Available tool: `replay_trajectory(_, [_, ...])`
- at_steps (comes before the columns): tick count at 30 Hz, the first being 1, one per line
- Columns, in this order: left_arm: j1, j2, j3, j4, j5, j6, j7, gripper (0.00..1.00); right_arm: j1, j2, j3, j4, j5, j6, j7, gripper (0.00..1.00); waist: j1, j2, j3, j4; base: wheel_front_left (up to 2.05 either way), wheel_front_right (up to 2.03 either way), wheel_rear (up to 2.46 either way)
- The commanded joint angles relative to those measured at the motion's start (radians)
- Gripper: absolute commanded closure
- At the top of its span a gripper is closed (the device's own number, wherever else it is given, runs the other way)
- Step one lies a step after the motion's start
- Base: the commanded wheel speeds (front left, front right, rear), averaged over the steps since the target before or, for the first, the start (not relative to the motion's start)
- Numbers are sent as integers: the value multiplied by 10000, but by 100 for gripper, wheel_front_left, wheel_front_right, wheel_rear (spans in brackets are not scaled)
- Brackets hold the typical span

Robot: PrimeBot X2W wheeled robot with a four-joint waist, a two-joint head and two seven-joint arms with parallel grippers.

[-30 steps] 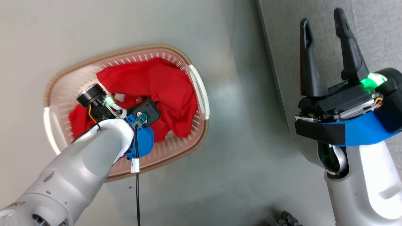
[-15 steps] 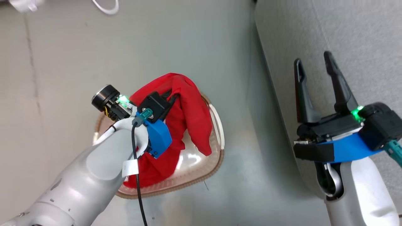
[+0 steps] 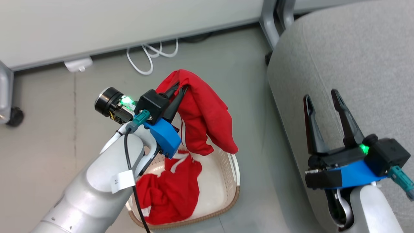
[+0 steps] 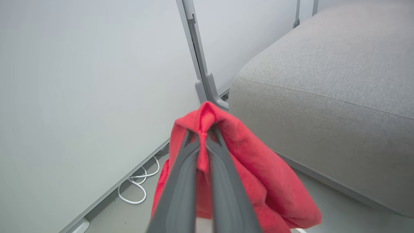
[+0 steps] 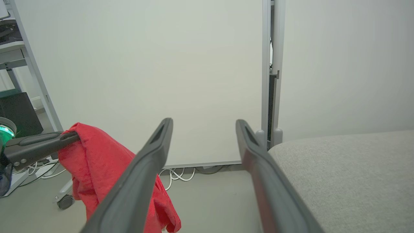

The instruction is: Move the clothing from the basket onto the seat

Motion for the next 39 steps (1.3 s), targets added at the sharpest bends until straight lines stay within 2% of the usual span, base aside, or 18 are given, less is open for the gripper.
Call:
replay_trajectory(1, [199,-55,222,-146,47,41,-52,100,241,-26,-35,50,55,1,-3,0,3,-1,-503,167,0,0,0])
replay_trajectory(12, [1348,-227,1478,-1187,305,157,-53,100,1209,-27,-163,197,226,1,-3,0,3,-1,-1639,434,0,0,0])
replay_trajectory(28, [2347,-374,1880,-1793,729,44,-53,100,1643,-27,-116,272,257,1,-3,0,3,-1,-2267,726,0,0,0])
replay_trajectory(33, [2380,-417,1924,-1800,859,19,-53,100,1270,-27,328,232,145,1,-3,0,3,-1,-2260,754,0,0,0])
replay_trajectory(39, [2177,-485,1935,-1802,988,-70,-53,100,380,-26,1587,510,-179,1,-3,0,3,-1,-2119,807,0,0,0])
